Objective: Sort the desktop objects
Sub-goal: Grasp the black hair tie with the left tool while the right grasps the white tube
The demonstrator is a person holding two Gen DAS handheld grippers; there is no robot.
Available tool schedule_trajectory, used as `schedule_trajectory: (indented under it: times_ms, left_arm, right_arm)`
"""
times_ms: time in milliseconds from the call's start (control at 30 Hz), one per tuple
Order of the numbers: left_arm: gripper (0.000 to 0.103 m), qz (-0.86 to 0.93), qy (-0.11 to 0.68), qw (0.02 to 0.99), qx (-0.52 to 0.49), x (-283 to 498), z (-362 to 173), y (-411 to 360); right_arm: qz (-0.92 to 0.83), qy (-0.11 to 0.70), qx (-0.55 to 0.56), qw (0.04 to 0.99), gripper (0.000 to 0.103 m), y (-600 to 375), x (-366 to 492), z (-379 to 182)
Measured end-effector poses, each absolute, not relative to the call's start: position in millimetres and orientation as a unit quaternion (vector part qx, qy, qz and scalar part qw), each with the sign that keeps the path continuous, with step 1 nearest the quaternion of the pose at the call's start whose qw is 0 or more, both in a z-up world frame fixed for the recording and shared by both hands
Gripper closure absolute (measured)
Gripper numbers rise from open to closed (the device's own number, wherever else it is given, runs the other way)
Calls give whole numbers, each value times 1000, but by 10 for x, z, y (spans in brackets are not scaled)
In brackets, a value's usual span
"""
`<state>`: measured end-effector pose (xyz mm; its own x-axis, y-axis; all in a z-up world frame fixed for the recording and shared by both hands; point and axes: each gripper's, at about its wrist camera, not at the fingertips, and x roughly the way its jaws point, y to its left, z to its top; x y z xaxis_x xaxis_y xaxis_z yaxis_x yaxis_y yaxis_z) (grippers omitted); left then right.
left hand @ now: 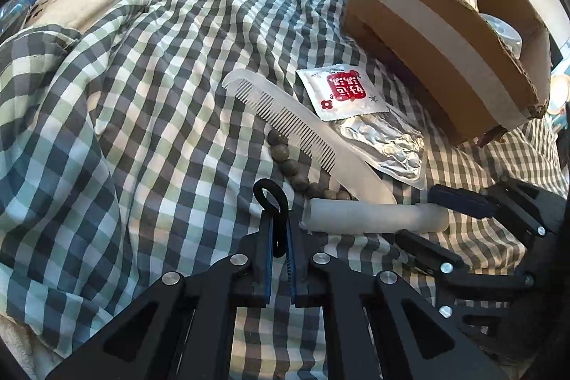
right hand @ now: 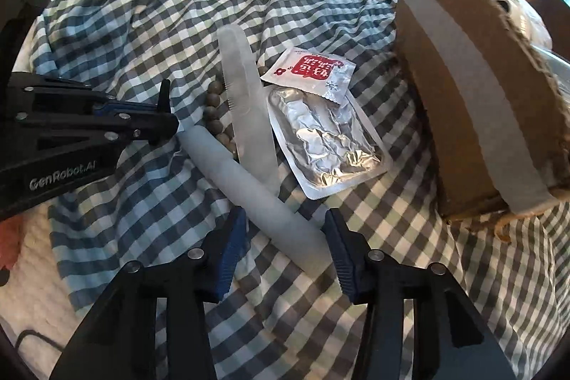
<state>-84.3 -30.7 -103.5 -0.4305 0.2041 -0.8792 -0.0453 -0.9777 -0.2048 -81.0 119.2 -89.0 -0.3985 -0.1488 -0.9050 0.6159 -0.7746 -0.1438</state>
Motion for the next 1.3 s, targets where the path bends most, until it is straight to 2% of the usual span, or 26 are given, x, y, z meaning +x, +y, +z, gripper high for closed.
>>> schedule_trajectory:
  times_ms: [100, 167, 267, 300, 333, 567, 600, 667, 700, 733, 867, 933, 967, 1067, 1100, 1167, 1200, 1300]
  left_arm:
    - [96, 844, -76, 73, -527, -845, -1026, -304]
    - [96, 846, -73, 70, -523, -858, -1017, -297]
    - [96, 855, -62, 63, -512, -887, -993, -262]
    - [96, 859, -57, 61, -505, -877, -968, -252]
    - [96, 863, -55, 60, -498, -871, -947, -249]
    - [96, 877, -65, 58, -473, -866, -837, -315]
    - [96, 874, -74, 56, -477, -892, -850, -344]
    - [96, 870, -88, 51, -483, -930, -875, -397]
    - [96, 869, -91, 48, -483, -926, -884, -397]
    - [96, 870, -93, 46, -483, -909, -881, -405]
    - [96, 871, -87, 42, -482, -900, -882, -395]
    - [96, 871, -85, 41, -482, -903, -889, -391]
    - [96, 870, -85, 42, -484, -907, -894, -390]
    - [96, 869, -83, 42, -486, -922, -911, -383]
    - [96, 869, -83, 41, -486, -927, -919, -382]
    - [96, 870, -85, 39, -484, -932, -923, -390]
    - [96, 872, -88, 36, -479, -926, -911, -408]
    - [96, 881, -105, 30, -461, -909, -855, -489]
  right_arm:
    - [-796, 237, 509, 226, 61, 1206, -817, -939]
    - [-803, 243, 500, 214, 71, 1207, -774, -913]
    - [-815, 244, 486, 201, 80, 1224, -681, -813]
    - [-820, 243, 479, 197, 86, 1225, -633, -762]
    - [-826, 243, 471, 191, 103, 1224, -580, -702]
    - [-833, 237, 454, 212, 103, 1177, -525, -508]
    - [-833, 235, 448, 225, 102, 1162, -521, -519]
    - [-825, 241, 450, 241, 86, 1135, -584, -593]
    - [-823, 244, 449, 246, 71, 1104, -622, -633]
    - [-819, 246, 451, 257, 65, 1087, -632, -680]
    - [-802, 244, 476, 265, 64, 1092, -763, -876]
    - [-800, 234, 483, 270, 55, 1116, -806, -925]
    - [-796, 230, 489, 273, 53, 1112, -821, -951]
    - [-795, 257, 483, 263, 54, 1039, -808, -1002]
    - [-794, 269, 481, 256, 55, 1011, -803, -1023]
    - [-798, 276, 477, 242, 95, 1015, -786, -1003]
    - [-808, 272, 466, 238, 98, 1035, -763, -934]
    - [-829, 251, 446, 225, 98, 1157, -667, -741]
